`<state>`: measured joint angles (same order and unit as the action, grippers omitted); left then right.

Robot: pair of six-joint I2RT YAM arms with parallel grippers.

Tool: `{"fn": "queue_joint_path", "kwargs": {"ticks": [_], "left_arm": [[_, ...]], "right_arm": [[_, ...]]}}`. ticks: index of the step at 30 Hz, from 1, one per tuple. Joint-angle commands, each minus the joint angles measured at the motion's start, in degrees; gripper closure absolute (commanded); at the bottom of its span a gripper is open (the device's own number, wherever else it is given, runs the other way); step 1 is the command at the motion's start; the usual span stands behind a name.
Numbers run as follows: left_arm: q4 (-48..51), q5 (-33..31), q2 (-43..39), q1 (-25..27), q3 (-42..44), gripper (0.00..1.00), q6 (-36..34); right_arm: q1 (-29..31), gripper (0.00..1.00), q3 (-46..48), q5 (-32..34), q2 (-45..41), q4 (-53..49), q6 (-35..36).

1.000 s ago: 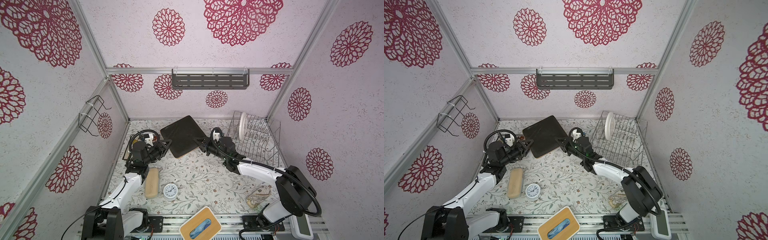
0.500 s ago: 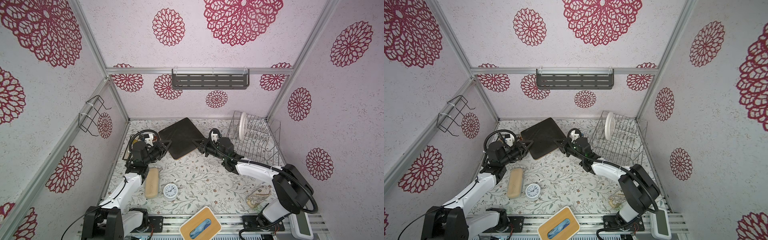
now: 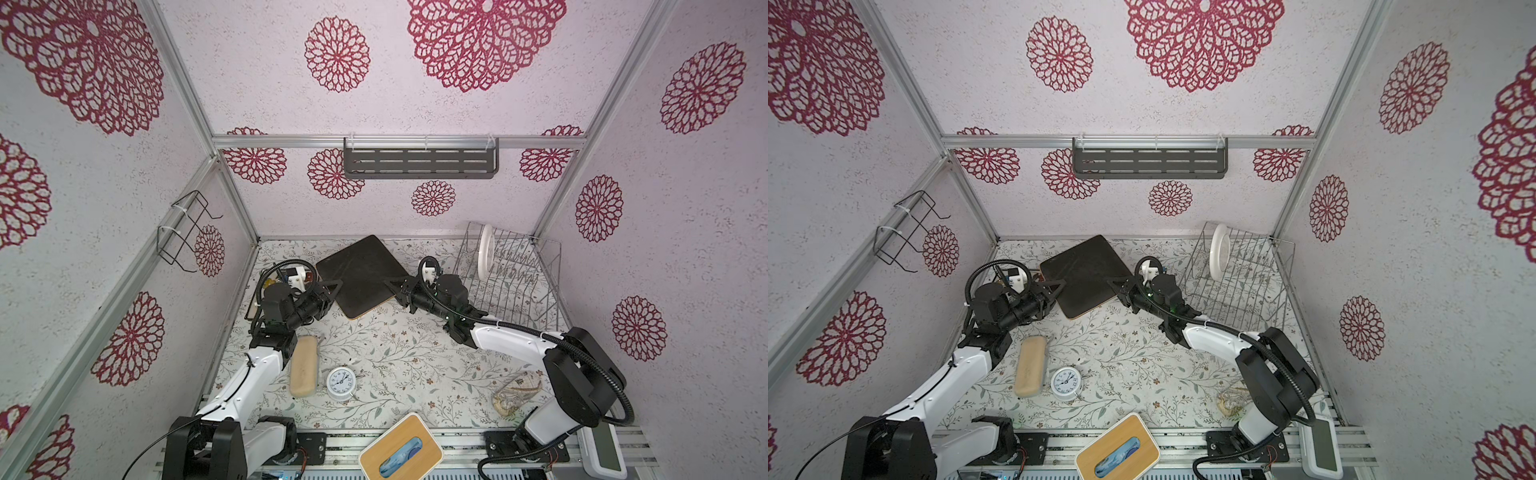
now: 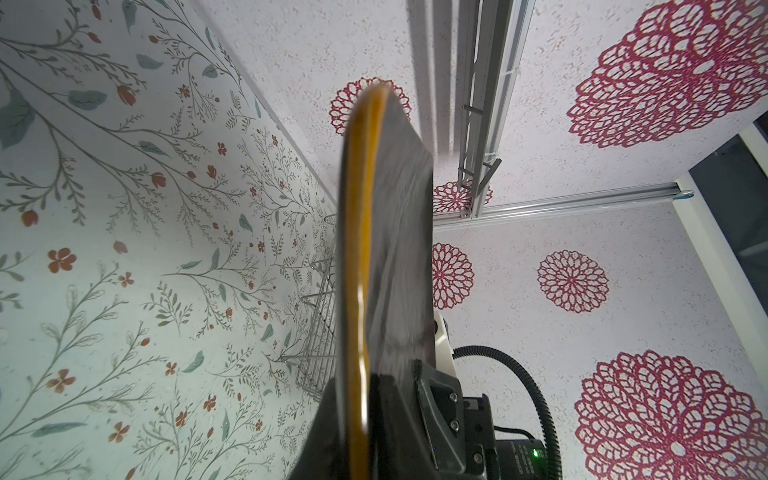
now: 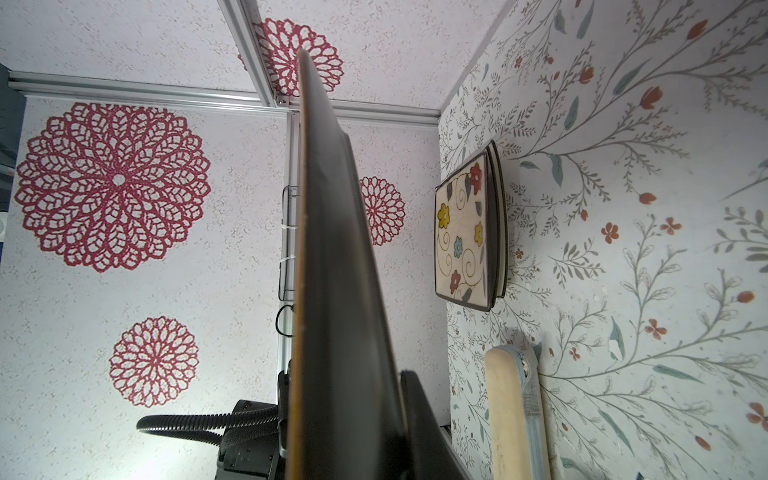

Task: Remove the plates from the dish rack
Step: 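Grasp the dark plate's edge with the left gripper while the right gripper holds it, then carry the dark plate toward the floral plate with the left gripper while the right withdraws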

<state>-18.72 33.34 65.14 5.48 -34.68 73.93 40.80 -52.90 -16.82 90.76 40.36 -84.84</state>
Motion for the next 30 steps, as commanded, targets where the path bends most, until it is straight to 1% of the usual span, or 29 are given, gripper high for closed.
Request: {"fn": "queue_joint_path", "kwargs": {"ticks": [1, 2, 5, 9, 15, 22, 30], "left_arm": [[0.7, -0.8, -0.9, -0.1, -0.5, 1.0, -2.1], [0.9, -1.0, -1.1, -0.1, -0.7, 1.0, -2.2], [0.8, -1.7, -1.7, -0.2, -0.9, 1.0, -2.4], [0.5, -2.2, -2.2, -0.5, -1.4, 1.0, -1.8], [-2.7, -2.6, -2.4, -1.3, -1.8, 1.0, 0.6], [-6.2, -2.8, -1.8, -3.6, -2.9, 1.0, 4.2], [-7.2, -3.0, -2.5, -8.2, -3.8, 1.0, 6.1]], "right_arm": [[-0.5, 0.89, -4.6, -2.3, -2.9, 15.4, -1.3], [-0.6, 0.85, -4.4, -2.3, -3.0, 15.4, -1.4], [-1.2, 0.69, -3.9, -2.1, -3.3, 15.3, -1.7], [-2.2, 0.54, -2.4, -1.8, -3.7, 16.6, -2.8], [-3.9, 0.38, -1.1, -2.0, -3.7, 17.2, -4.2], [-6.3, 0.3, -0.9, -2.1, -2.7, 17.4, -6.2], [-9.1, 0.29, -1.9, -3.1, -1.3, 16.9, -7.4]]}}
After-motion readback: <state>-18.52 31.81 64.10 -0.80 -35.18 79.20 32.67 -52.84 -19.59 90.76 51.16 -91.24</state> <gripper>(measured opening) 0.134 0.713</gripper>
